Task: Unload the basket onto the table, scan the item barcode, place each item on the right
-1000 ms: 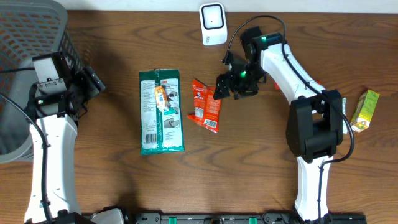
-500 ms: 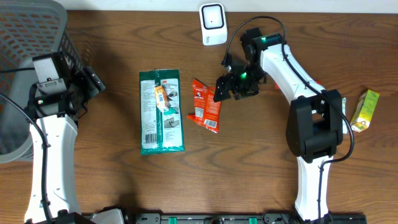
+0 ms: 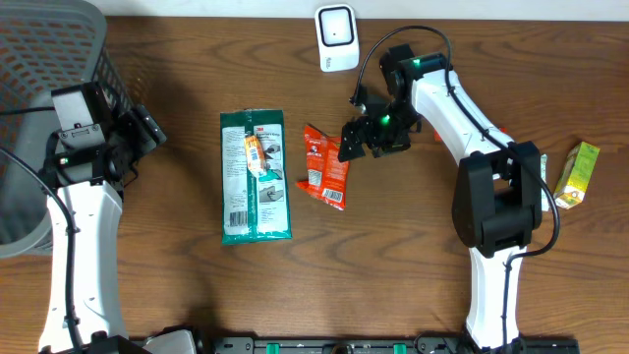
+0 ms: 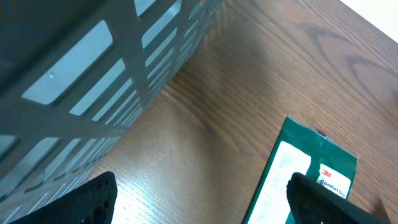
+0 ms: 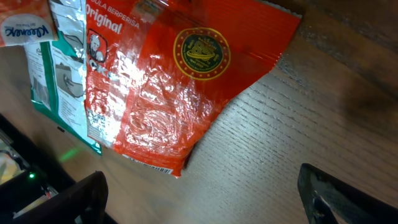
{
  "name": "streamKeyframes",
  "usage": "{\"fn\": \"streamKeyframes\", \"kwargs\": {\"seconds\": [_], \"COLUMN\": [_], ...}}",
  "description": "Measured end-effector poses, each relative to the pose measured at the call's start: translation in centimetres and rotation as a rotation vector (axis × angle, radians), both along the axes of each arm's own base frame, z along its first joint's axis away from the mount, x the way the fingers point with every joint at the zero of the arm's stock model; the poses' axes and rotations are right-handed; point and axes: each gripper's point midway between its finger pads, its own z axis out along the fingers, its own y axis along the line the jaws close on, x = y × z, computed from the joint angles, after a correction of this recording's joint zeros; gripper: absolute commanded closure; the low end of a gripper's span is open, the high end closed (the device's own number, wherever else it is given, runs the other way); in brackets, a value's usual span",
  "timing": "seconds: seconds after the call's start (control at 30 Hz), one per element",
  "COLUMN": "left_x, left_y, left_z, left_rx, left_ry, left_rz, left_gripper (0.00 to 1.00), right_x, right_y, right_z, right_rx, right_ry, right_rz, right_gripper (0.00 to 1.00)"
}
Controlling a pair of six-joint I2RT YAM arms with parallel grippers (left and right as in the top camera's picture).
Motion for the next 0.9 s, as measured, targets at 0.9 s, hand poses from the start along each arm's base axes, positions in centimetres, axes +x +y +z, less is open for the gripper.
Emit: {"fn": "streamKeyframes", "kwargs": {"seconds": [0.9], "left_x": [0.0], "left_y": [0.0], "left_z": [0.0], "left_rx": [0.0], "left_ry": [0.0], "left_rz": [0.0], "left_gripper": [0.12], "right_x": [0.23], "right_y": [-0.2], "right_z": [-0.03], "right_rx": [-0.001], "right_ry": [-0.006], "right_rz": [-0.005], "right_gripper": [0.02]}}
